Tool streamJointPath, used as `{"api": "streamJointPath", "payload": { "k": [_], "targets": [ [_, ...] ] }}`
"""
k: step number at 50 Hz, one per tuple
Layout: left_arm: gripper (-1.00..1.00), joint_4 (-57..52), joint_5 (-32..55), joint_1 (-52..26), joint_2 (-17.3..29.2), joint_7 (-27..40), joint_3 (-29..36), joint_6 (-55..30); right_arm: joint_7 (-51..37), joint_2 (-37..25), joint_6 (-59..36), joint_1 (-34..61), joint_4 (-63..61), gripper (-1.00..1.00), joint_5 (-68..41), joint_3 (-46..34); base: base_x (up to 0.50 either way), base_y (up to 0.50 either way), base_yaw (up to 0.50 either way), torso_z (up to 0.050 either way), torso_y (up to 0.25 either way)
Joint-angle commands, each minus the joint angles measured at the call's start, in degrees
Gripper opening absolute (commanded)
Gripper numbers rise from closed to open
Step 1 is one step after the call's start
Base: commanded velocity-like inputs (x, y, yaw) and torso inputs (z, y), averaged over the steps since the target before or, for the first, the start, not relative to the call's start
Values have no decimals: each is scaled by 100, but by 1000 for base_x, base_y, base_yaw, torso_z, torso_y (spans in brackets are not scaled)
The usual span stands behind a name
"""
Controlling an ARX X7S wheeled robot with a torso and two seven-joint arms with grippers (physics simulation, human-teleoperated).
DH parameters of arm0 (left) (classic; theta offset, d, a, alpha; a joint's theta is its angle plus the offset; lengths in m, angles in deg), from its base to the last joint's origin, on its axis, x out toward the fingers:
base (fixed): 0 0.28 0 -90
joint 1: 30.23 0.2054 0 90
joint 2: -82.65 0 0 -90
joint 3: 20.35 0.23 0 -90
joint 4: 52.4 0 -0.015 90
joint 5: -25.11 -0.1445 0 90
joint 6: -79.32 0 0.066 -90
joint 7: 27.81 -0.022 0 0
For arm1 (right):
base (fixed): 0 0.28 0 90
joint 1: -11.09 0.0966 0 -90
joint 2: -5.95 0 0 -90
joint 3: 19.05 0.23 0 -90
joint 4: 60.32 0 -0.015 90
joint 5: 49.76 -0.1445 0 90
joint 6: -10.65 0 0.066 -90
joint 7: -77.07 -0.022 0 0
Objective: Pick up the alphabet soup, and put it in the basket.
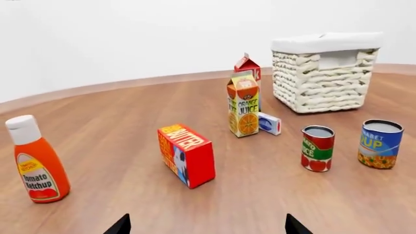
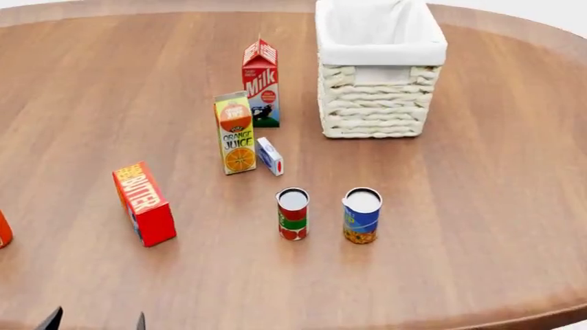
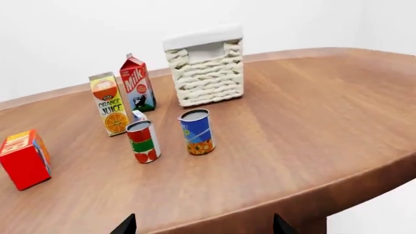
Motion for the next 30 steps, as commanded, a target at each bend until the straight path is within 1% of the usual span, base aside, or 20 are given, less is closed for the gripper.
{"api": "streamJointPath", "payload": {
  "k": [1,5,6,7,14,21,25,27,29,30],
  "targets": [
    [100,266,-16,-292,-54,23,-142,9,214,60,-235,285,390,100,-85,-14,0,0,0,0,0],
    [100,115,28,-250,-10,24,-122,-38,127,43,-201,265,306,100,-46,-32,0,0,0,0,0],
    [100,15,71,-219,11,-4,-122,-86,264,34,-93,197,160,100,-203,-16,62,0,0,0,0],
    [100,-58,82,-195,25,-9,-115,-134,171,6,-195,157,49,100,-149,-33,355,0,0,0,0],
    [100,-905,12,92,138,130,-95,-654,101,-24,-54,-58,-430,100,-236,-21,500,0,0,0,0],
    [100,-1543,62,439,251,147,-104,-733,0,-72,21,-246,-701,100,-104,-110,500,0,0,0,0],
    [100,-1755,98,580,302,167,-132,-736,-143,-120,-16,-485,-1081,100,-50,-121,500,0,0,0,0],
    [100,-1935,121,690,336,195,-177,-763,-237,-171,-100,-713,-1458,100,-69,-115,500,0,0,0,0],
    [100,-2081,151,768,359,222,-218,-803,-263,-193,-18,-870,-1679,100,-72,-106,119,0,0,0,0],
    [100,-2228,162,853,378,251,-259,-819,-372,-218,-121,-990,-1904,100,-77,-77,0,0,0,0,0]
  ]
}}
